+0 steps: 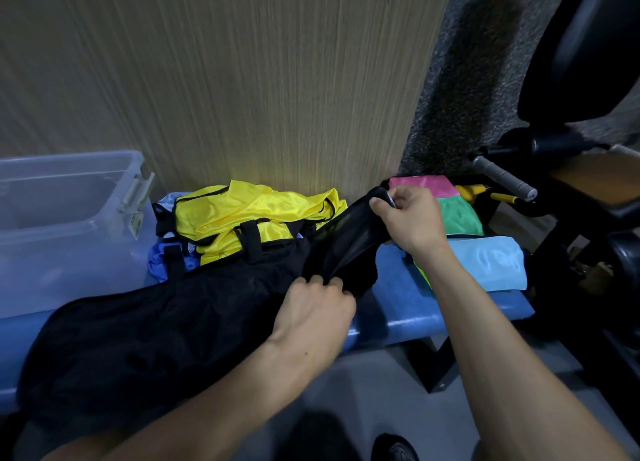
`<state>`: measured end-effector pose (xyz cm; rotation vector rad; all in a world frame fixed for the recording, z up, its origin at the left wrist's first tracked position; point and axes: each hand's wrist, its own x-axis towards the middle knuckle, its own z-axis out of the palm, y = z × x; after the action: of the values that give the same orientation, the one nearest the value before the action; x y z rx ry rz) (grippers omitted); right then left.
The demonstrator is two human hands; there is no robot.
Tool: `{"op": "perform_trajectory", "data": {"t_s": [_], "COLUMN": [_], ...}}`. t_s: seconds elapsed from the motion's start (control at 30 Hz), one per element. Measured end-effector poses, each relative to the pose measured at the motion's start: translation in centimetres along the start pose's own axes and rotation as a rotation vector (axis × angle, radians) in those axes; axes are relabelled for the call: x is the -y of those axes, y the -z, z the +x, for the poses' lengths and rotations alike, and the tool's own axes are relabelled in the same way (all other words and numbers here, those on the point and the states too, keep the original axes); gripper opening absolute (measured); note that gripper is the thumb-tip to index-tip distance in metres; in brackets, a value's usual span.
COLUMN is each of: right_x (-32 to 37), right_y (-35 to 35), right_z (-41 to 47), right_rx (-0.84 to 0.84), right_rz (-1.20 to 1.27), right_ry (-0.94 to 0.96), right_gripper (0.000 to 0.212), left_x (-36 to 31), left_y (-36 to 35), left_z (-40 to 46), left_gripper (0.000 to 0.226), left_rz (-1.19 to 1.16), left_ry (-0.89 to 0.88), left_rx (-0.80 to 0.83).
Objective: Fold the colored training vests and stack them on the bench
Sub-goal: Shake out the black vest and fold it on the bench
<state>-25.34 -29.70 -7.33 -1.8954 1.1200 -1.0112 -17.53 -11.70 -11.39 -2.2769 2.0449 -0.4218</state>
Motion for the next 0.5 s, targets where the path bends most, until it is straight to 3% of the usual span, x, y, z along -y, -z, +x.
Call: {"op": "perform_trajectory", "data": {"t_s": [0.1, 0.2, 0.27, 0.37, 0.5], "right_x": [0.0, 0.1, 0.2, 0.2, 0.3], "right_y": [0.0, -0.2, -0.4, -0.6, -0.6], "right_z": [-0.1, -0.1, -0.1, -0.1, -0.1], "right_rx": [-0.006, -0.006, -0.003, 0.0, -0.004], "right_rz": [-0.002, -0.011, -0.009, 0.004, 0.004], "right_ry": [-0.017, 0.003, 0.011, 0.011, 0.016], "right_gripper": [0.021, 0.022, 0.025, 0.027, 0.025], "left_x": [0.6, 0.7, 0.7, 0.8, 1.3], "left_y": [0.0, -0.5, -0.7, -0.7, -0.5], "left_z": [-0.1, 0.0, 0.1, 0.2, 0.1], "left_gripper": [0.013, 0.02, 0.024, 0.028, 0.024], "left_rz": [-0.081, -0.176, -0.195, -0.182, -0.371], "left_ry": [-0.027, -0.118, -0.173, -0.145, -0.113], "left_rx": [-0.012, -0.065, -0.013, 0.101, 0.083]}}
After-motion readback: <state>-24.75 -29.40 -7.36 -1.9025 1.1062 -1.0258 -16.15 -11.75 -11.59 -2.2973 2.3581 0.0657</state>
